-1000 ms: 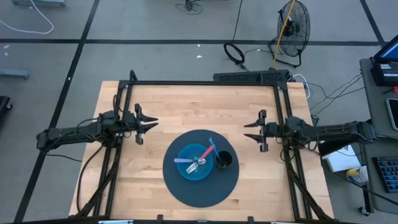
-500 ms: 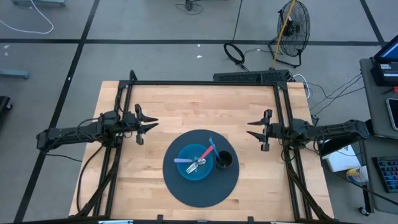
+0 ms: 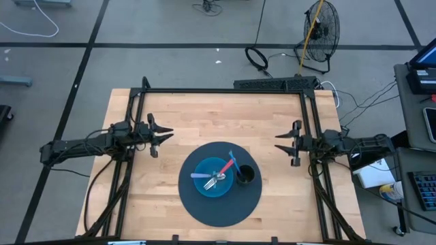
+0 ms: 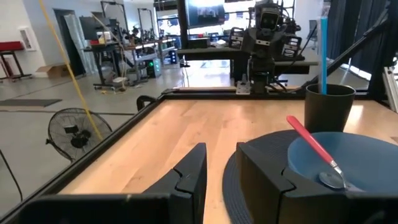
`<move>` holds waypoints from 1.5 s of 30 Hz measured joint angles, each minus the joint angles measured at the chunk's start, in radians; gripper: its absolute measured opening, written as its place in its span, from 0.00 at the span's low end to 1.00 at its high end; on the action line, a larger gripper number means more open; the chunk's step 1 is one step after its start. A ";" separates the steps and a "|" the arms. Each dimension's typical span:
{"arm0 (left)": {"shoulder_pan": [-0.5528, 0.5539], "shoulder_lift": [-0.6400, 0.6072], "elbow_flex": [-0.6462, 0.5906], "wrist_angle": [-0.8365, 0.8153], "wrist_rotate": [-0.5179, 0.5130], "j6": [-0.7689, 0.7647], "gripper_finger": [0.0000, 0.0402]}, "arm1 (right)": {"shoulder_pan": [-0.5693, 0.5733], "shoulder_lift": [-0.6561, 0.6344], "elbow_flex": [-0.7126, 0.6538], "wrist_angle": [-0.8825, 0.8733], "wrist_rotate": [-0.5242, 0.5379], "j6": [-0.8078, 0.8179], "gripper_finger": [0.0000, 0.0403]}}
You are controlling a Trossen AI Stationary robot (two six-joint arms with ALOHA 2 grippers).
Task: Pick & Place Utensil
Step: Return to Home Position
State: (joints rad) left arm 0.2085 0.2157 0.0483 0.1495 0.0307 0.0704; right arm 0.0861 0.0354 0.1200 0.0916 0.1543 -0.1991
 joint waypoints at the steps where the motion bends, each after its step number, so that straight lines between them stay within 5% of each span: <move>1: 0.000 0.000 0.000 0.000 -0.003 0.000 0.23 | 0.004 -0.006 0.000 -0.013 0.001 0.002 0.38; 35: 0.000 0.000 0.000 0.000 -0.005 0.005 0.23 | 0.040 -0.033 -0.083 0.018 0.002 0.049 0.38; 45: 0.000 0.000 0.000 0.002 0.025 0.019 0.23 | 0.040 -0.032 -0.103 -0.005 -0.080 0.032 0.38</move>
State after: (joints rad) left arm 0.2083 0.2157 0.0483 0.1520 0.0559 0.0893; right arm 0.1261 0.0032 0.0166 0.0861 0.0742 -0.1666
